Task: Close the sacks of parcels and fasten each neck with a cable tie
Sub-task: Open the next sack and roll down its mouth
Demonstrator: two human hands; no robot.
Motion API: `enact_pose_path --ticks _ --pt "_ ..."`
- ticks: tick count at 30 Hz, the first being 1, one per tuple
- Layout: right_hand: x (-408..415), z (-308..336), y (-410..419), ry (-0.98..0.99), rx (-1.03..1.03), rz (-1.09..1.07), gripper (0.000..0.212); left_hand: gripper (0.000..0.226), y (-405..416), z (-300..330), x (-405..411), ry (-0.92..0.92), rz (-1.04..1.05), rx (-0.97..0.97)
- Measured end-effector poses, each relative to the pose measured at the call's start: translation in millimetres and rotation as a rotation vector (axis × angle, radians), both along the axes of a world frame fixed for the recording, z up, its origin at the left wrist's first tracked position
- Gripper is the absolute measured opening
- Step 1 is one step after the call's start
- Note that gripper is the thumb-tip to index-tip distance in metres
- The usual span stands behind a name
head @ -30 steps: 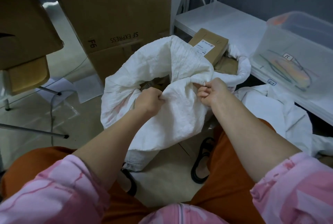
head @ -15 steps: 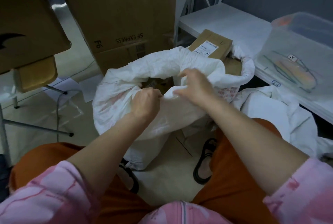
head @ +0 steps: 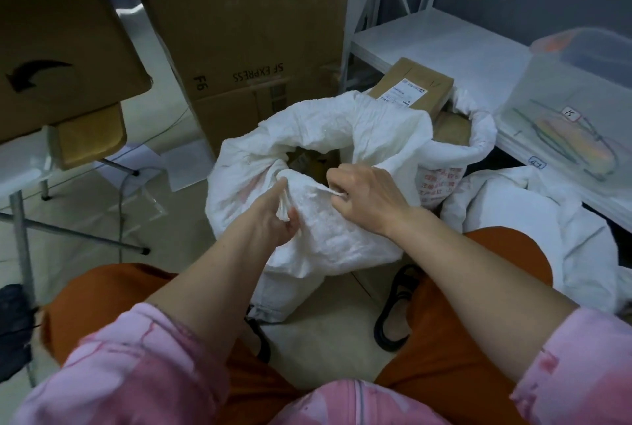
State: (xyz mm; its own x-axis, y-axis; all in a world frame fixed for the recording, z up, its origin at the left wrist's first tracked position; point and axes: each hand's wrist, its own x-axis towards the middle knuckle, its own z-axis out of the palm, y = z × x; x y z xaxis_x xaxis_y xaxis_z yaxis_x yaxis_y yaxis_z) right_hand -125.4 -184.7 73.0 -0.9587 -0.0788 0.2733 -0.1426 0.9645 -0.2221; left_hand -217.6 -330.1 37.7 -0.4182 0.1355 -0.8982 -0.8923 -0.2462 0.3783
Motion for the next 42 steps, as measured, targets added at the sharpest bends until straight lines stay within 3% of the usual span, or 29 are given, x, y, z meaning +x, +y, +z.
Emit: enact_pose_path --ticks 4,6,10,12,13,15,18,19,22,25,28,30,33,38,40,42 --pt "10.2 5.0 7.4 -0.08 -0.06 0.084 0.027 0.02 11.3 4.1 -17.1 0.047 -0.091 0.003" --pt "13.8 7.7 10.8 -0.19 -0.082 0.056 0.029 0.027 12.2 10.6 -28.8 0.074 -0.109 0.004" --pt "8.2 16.5 14.9 -0.564 0.062 -0.065 0.028 0.035 22.9 36.1 -34.1 0.152 0.04 0.121" --pt "0.6 27.5 11.9 -0.737 -0.125 -0.076 0.033 0.035 26.9 43.4 -26.5 0.259 -0.052 0.202" --pt "-4.0 34.5 9.0 -0.75 -0.262 -0.108 0.038 0.047 27.0 45.1 -21.7 0.305 -0.121 0.218" --pt "-15.5 41.2 3.5 -0.59 -0.392 -0.227 0.046 0.075 26.7 38.7 -21.2 0.376 -0.241 0.238" --pt "-29.3 37.4 -8.1 -0.4 -0.337 -0.326 0.051 0.073 27.1 39.9 -16.2 0.415 -0.282 0.262" --pt "-32.0 33.5 -11.5 -0.393 -0.346 -0.325 0.047 0.068 25.0 40.4 -15.3 0.404 -0.28 0.259" --pt "-36.6 21.1 -14.8 -0.39 -0.407 -0.34 0.028 0.025 17.9 46.1 -10.5 0.391 -0.303 0.202" --pt "-31.4 17.1 -20.8 -0.452 -0.483 -0.221 0.027 0.01 14.7 58.0 -10.6 0.393 -0.29 0.033" --pt "-21.6 21.2 -31.1 -0.546 -0.566 -0.043 0.029 0.043 10.4 56.7 -17.1 0.437 -0.289 -0.22" --pt "-15.6 23.0 -37.5 -0.577 -0.607 0.031 0.031 0.04 8.3 53.8 -25.1 0.483 -0.366 -0.223" --pt "-12.5 21.4 -43.7 -0.673 -0.664 0.102 0.03 0.015 -0.6 49.4 -31.9 0.408 -0.6 -0.299" --pt "-17.4 27.1 -46.8 -0.855 -0.622 0.116 0.018 0.012 -7.0 43.5 -36.7 0.424 -0.506 -0.238" --pt "-26.7 27.0 -44.3 -0.718 -0.619 -0.004 0.017 0.008 -14.4 42.1 -40.1 0.446 -0.425 -0.218" --pt "-43.1 22.4 -37.9 -0.401 -0.51 -0.187 0.008 0.009 -24.9 39.3 -45.0 0.457 -0.387 -0.227"
